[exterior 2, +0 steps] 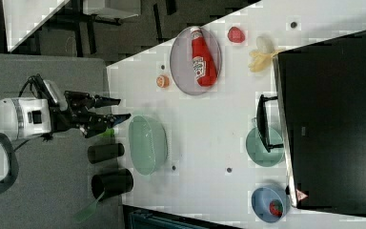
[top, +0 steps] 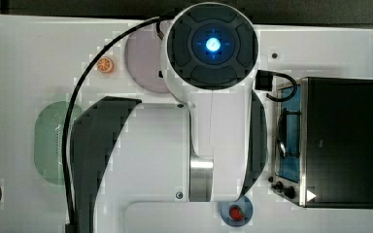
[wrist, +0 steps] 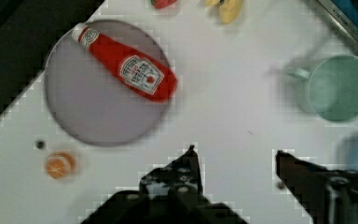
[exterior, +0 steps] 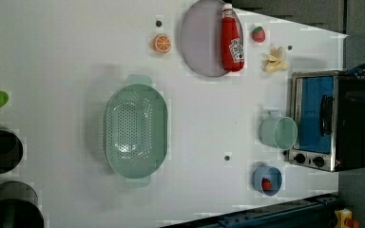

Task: Drag strainer left to right.

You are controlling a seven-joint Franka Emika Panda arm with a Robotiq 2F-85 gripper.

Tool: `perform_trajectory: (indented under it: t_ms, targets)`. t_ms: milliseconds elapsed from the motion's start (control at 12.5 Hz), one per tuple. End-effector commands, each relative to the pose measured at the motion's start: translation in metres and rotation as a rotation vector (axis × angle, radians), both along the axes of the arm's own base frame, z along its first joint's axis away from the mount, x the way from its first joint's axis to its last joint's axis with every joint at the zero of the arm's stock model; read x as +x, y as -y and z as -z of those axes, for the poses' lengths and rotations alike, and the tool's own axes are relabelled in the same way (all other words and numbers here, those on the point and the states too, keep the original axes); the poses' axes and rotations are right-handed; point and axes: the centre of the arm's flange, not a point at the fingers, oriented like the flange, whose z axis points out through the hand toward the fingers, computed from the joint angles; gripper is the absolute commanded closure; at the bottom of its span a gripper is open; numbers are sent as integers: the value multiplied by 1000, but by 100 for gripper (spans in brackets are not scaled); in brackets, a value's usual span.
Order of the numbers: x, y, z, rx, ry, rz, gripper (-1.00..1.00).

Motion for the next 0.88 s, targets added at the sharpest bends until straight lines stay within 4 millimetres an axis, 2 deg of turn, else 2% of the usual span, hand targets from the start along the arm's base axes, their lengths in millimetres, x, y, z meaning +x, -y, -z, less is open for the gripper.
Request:
perform_trajectory:
  t_ms: [80,240,400,640,880]
  targets:
    - [-139,27,-69,32,6,119,-59]
    - [-137,17,-68,36,3,106,-99]
    - [-132,-19,-61,40,-10,53,-100]
    - [-123,-103,-35,-1,-45,44,-100]
    - [-120,-197,5,-41,-39,137,-100]
